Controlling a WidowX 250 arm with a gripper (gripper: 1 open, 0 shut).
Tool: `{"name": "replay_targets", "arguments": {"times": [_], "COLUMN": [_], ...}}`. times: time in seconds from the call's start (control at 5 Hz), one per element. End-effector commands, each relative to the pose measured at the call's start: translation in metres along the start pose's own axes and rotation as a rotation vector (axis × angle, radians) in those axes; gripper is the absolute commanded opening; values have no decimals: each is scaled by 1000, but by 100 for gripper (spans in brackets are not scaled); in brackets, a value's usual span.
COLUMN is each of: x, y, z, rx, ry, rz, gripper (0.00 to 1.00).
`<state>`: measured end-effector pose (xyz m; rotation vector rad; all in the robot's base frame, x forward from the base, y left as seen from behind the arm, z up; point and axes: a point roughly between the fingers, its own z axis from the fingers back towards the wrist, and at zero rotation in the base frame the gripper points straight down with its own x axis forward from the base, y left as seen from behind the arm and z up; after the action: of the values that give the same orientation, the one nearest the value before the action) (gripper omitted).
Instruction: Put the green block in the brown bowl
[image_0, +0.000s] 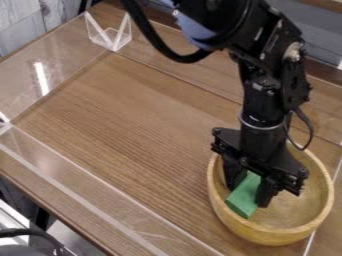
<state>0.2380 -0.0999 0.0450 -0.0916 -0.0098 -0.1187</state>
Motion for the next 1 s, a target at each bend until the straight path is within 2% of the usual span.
{"name": "replay_targets", "arguments": {"times": [0.0,0.8], "x": [14,17], "y": [-1,5], "z": [16,26], "rx": [-20,-37], "ry": [-61,-50], "rz": [13,42], "gripper": [0,0]}}
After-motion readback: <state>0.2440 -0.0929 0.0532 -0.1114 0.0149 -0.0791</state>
